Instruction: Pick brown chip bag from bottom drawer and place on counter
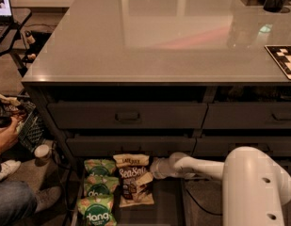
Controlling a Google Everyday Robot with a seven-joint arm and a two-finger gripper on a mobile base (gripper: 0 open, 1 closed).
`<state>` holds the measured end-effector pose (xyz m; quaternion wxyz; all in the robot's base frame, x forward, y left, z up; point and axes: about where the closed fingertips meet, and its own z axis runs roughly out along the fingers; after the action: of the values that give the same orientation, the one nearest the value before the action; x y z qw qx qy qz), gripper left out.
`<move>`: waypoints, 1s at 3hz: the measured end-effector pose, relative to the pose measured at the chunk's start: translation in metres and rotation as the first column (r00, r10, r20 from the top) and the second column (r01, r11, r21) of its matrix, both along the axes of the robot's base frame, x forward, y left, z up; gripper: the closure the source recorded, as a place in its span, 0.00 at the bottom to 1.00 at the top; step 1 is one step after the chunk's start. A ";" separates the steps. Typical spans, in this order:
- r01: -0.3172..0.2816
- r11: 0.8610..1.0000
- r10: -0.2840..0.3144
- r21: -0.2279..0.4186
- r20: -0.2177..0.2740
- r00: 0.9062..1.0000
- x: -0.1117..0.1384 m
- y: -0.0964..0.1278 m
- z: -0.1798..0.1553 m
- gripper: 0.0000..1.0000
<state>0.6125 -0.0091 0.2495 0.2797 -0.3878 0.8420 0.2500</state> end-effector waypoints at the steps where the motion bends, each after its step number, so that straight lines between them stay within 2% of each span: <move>1: -0.021 1.000 0.022 0.010 -0.051 0.998 -0.010 0.007 -0.014 0.00; 2: -0.036 0.999 0.037 0.016 -0.090 0.995 -0.018 0.016 -0.022 0.00; 3: -0.037 0.999 0.038 0.017 -0.090 0.995 -0.018 0.017 -0.022 0.18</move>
Offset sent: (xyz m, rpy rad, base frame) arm -0.0244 0.0228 -0.0295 0.0186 0.1326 0.0484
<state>0.5944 0.0077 0.2271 0.2394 -0.3896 0.8445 0.2788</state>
